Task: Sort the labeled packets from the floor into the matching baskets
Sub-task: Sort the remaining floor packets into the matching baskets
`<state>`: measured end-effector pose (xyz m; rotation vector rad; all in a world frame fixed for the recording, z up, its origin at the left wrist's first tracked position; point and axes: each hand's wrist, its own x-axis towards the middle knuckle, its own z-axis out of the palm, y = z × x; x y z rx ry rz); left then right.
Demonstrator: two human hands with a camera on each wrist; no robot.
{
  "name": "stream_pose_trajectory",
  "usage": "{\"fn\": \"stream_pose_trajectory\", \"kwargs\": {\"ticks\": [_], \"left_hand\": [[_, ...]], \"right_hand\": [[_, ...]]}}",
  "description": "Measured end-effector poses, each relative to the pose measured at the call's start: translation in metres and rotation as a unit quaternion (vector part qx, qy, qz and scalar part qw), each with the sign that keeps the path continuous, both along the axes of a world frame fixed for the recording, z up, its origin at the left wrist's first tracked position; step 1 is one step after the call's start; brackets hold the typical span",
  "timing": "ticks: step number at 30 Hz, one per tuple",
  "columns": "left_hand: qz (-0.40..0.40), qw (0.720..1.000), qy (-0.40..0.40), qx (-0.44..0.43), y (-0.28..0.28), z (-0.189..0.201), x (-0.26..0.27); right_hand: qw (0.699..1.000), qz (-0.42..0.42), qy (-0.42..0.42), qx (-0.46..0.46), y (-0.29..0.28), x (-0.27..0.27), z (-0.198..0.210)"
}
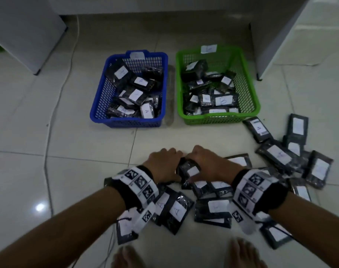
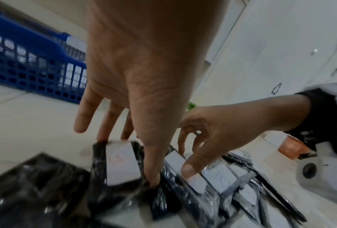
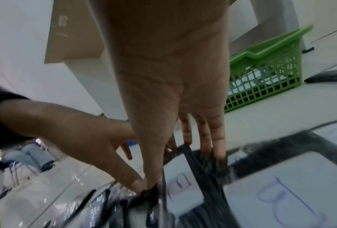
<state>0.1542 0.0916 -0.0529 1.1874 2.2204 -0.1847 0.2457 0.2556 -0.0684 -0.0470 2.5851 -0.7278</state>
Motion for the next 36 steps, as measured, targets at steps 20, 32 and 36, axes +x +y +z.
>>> {"fn": "stream_pose_trajectory", "kwargs": {"ticks": [20, 32, 36], "left_hand": [[0.308, 0.87, -0.237, 0.302, 0.033, 0.087, -0.098], [0.133, 0.956, 0.067, 0.253, 0.138, 0.028, -0.114], [0.103, 0.967, 0.086, 0.216, 0.138, 0.023, -0.111]], "right_hand": [[0.805, -0.455, 0.21, -0.317, 0.157, -0.043, 0.083], [0.882, -0.422, 0.203, 0.059, 0.196, -0.096, 0.024], [0.885, -0.389, 0.212, 0.141, 0.191, -0.085, 0.029]]}}
